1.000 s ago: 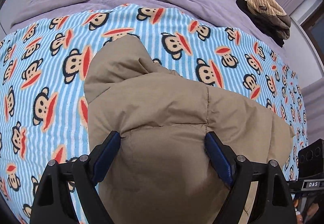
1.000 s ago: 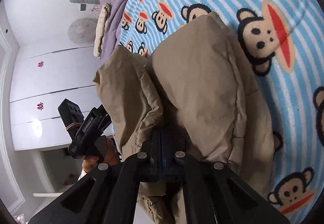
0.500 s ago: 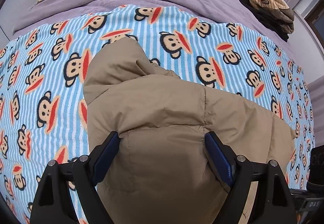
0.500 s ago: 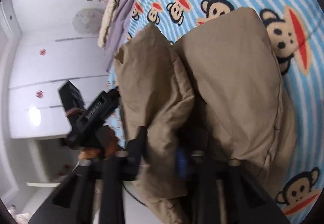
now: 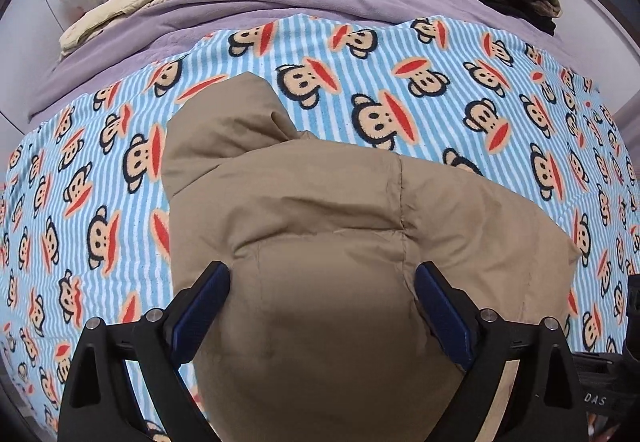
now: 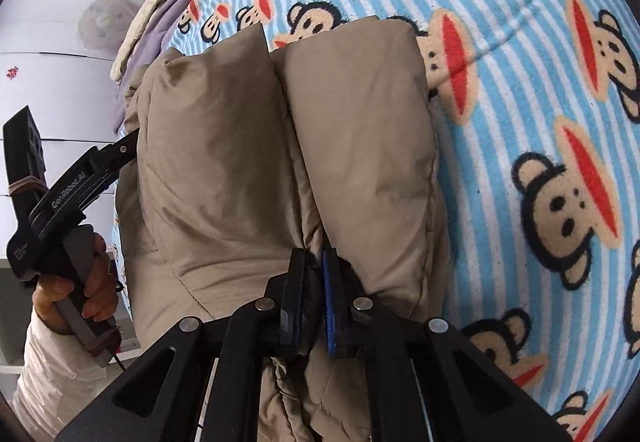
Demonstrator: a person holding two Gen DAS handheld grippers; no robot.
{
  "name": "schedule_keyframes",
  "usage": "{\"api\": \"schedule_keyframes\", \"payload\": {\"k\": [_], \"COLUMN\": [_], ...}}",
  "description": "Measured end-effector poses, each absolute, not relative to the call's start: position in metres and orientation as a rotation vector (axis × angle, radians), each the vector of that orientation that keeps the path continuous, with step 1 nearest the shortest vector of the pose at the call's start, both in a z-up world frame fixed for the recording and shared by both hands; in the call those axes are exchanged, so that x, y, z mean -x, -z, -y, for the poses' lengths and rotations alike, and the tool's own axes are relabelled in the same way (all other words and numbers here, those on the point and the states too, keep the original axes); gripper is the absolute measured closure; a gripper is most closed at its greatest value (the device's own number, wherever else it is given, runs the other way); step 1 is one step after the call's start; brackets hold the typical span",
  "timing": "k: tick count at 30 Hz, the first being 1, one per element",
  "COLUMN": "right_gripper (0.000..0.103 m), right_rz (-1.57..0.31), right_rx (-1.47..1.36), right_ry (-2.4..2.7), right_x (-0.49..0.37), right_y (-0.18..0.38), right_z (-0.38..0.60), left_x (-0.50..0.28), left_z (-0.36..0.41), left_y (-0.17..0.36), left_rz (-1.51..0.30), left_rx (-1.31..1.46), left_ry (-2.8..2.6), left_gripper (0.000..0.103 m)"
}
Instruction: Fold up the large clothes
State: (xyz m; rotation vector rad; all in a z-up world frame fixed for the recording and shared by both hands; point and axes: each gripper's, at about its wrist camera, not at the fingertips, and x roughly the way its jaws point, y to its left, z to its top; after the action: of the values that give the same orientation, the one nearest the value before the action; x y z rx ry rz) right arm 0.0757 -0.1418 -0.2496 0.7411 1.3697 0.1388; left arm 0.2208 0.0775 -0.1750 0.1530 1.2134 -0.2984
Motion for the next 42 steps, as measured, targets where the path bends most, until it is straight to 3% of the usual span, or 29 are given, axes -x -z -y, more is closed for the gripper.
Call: {"api": "schedule_keyframes", "payload": {"k": [8, 9, 22, 28, 29, 31, 32, 33, 37, 39, 42], "right_gripper": [0.096, 0.095, 0.092, 0.091, 0.088, 0.068, 0.044, 0.032, 0.032, 0.023, 0.021], "right_rz": [-1.38, -1.381, -1.386, -1.358, -1.353, -1.34, -1.33, -1.314, -1.277, -1.266, -1.239], "right_rx": [-0.696, -0.688, -0.565, -0.498, -0.492, -0.48, -0.47, -0.457, -0.424, -0.408, -0.352], "right_ry": [-0.087, -0.081, 0.006, 0.024, 0.025, 0.031, 0.037, 0.041, 0.046, 0.05, 0.064], "right_x": [-0.078, -0.077, -0.045, -0.016, -0.012, -0.006, -0.006, -0.004, 0.001, 0.001, 0.0], "right_y": [0.246, 0.244, 0.21, 0.175, 0.169, 0.158, 0.153, 0.146, 0.125, 0.118, 0.105], "right_z": [0.127, 0.126, 0.116, 0.106, 0.102, 0.096, 0.092, 0.087, 0.069, 0.062, 0.049], "left_x": [-0.178, -0.175, -0.148, -0.123, -0.118, -0.108, -0.104, -0.1, -0.087, -0.083, -0.074], "left_z": [-0.102, -0.104, -0.14, -0.145, -0.146, -0.15, -0.153, -0.155, -0.165, -0.169, -0.174], "left_y": [0.155, 0.153, 0.118, 0.102, 0.098, 0.09, 0.086, 0.083, 0.071, 0.067, 0.06], "left_rz": [-1.212, -1.213, -1.141, -1.114, -1.107, -1.091, -1.086, -1.083, -1.091, -1.094, -1.093], "left_rx": [-0.103, -0.089, 0.005, -0.077, -0.092, -0.106, -0.107, -0.107, -0.097, -0.098, -0.085], "left_ry": [0.27, 0.26, 0.198, 0.198, 0.195, 0.197, 0.198, 0.197, 0.196, 0.182, 0.161], "left_gripper": [0.006, 0.0, 0.0, 0.0, 0.0, 0.0, 0.0, 0.0, 0.0, 0.0, 0.0]}}
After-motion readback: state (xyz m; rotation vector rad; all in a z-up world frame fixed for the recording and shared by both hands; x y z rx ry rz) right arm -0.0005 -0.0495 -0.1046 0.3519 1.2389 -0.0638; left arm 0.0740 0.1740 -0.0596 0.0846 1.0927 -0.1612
